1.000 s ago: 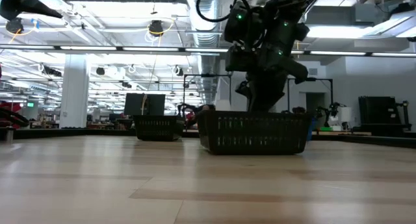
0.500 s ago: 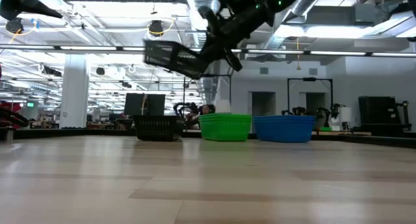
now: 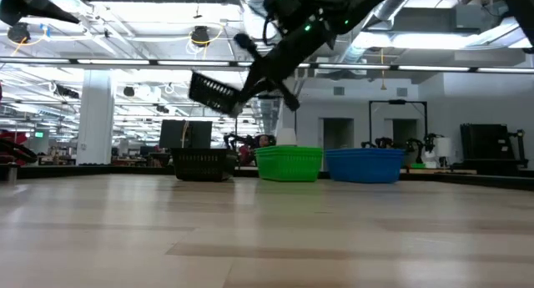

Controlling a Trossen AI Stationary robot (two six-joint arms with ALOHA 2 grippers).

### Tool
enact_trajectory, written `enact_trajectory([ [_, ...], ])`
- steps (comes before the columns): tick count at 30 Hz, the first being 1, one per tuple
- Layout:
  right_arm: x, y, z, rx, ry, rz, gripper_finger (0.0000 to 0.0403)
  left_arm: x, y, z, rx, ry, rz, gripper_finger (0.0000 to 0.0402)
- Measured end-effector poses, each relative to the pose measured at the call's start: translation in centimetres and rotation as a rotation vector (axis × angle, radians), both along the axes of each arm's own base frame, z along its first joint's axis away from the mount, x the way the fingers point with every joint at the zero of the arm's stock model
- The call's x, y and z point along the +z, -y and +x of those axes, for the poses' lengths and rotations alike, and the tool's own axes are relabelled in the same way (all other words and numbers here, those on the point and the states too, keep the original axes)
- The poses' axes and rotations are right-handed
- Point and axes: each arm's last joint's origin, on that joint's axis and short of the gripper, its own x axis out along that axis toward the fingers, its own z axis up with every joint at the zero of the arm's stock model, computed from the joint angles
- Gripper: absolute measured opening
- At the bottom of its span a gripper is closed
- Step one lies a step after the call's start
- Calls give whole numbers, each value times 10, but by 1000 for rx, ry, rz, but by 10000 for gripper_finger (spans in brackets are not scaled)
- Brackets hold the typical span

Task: Stack baskets by color
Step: Stack the black bin on the stacked black bin

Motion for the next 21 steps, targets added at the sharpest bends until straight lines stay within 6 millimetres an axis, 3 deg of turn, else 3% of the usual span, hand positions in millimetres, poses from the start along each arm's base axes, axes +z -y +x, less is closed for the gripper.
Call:
enact_trajectory([
  [9,-44,-4,18,-69,-27,62,3,0,0,0,-2,-6,5,256],
  [21,-51,4,16,-112,-78,15,5,0,0,0,-5,-20,20,256],
])
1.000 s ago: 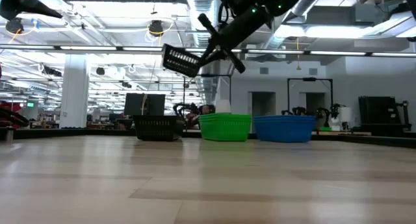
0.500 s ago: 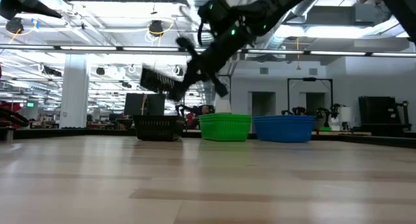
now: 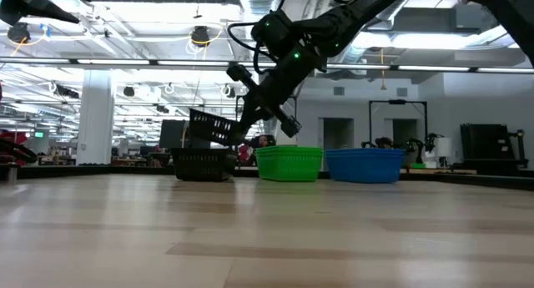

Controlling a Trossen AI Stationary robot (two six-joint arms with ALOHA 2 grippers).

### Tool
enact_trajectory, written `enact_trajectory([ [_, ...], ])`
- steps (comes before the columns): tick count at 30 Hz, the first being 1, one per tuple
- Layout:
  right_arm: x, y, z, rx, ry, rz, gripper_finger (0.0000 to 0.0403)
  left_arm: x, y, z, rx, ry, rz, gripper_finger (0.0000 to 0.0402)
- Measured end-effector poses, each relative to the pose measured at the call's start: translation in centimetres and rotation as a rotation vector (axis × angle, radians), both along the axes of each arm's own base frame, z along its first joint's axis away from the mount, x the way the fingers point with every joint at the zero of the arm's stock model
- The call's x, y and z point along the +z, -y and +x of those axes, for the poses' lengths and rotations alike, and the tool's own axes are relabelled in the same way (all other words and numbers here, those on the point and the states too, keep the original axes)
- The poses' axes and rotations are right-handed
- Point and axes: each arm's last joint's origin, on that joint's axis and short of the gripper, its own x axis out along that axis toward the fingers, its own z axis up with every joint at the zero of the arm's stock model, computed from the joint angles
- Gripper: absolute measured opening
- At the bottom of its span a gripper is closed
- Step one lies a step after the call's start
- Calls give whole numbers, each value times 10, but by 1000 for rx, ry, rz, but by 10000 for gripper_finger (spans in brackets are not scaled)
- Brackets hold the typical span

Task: Stack baskets by color
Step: Stack the black bin on the stacked black bin

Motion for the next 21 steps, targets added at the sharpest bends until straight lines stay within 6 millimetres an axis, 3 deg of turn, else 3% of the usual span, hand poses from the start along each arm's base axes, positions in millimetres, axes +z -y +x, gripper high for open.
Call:
enact_trajectory([
  [6,0,-17,4,29,-9,-9,6,0,0,0,0,0,0,256],
  [21,2,-15,5,29,1,-41,7,0,0,0,0,-5,6,256],
])
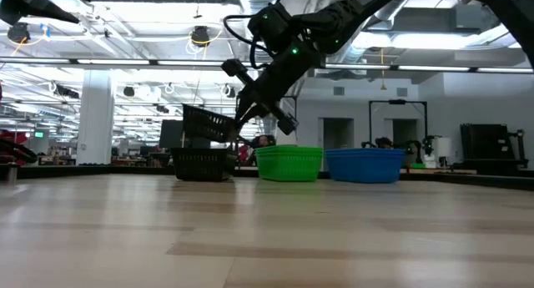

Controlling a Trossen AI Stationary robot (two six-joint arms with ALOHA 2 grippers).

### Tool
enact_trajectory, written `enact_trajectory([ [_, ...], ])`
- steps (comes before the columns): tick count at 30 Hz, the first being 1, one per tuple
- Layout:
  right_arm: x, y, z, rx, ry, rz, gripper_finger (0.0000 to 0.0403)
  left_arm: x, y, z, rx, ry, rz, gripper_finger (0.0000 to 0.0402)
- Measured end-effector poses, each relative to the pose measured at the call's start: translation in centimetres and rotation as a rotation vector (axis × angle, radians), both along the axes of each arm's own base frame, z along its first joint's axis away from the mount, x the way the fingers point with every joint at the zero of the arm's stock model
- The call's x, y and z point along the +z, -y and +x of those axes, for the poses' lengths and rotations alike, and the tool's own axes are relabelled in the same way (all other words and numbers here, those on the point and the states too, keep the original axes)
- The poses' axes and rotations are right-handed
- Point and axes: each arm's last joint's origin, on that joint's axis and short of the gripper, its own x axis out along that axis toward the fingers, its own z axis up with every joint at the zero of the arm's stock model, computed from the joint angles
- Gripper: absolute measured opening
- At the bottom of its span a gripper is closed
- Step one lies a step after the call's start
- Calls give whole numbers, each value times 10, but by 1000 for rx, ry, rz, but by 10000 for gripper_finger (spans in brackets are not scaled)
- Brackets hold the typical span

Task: Stack baskets by color
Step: Stack the black bin on the stacked black bin

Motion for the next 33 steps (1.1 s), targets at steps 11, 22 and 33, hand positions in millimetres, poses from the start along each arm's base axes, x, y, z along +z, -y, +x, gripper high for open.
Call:
enact_trajectory([
  [11,0,1,-1,-4,-18,-20,15,0,0,0,0,0,0,256],
  [22,0,-1,0,-2,-25,-33,22,0,0,0,0,-1,0,256],
  [33,-18,-6,15,60,26,-51,22,0,0,0,-3,-1,-1,256],
])
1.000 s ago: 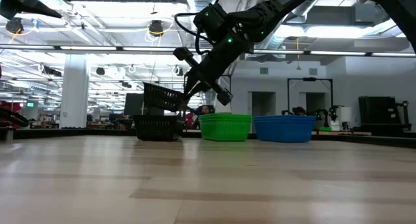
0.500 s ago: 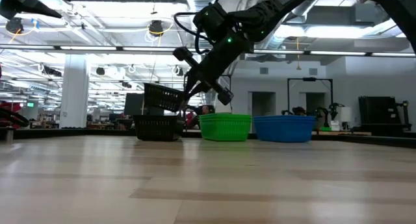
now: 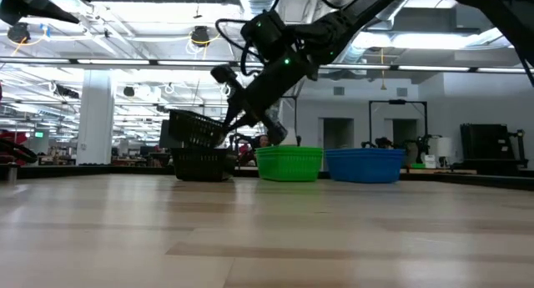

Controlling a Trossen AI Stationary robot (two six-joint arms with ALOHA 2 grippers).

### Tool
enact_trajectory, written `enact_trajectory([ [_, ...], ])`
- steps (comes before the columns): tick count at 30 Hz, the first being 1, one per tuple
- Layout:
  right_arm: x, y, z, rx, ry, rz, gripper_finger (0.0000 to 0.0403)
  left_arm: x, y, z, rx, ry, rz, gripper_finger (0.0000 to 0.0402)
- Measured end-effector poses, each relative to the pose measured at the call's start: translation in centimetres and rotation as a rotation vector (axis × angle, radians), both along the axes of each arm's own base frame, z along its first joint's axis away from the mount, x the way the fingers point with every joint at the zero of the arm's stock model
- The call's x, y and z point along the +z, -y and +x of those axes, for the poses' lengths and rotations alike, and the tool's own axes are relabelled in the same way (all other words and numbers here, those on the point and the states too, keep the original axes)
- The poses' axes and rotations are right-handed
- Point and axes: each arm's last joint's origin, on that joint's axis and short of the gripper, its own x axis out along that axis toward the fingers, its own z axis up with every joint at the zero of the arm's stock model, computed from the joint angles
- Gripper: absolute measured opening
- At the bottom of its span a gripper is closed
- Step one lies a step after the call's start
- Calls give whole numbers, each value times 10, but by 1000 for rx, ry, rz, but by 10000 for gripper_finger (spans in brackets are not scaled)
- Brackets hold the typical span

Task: Stack baskets by color
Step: Stack the black bin on the stacked black bin

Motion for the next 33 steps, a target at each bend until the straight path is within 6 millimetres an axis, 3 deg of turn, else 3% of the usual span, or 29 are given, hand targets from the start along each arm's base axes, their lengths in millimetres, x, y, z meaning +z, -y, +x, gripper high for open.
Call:
enact_trajectory([
  [5,9,0,-1,-3,20,-16,22,0,0,0,1,1,0,256],
  [25,-1,9,-9,-51,-63,46,31,0,0,0,3,0,1,256],
  [33,-1,15,-10,-29,-76,36,63,0,0,0,7,0,4,256],
])
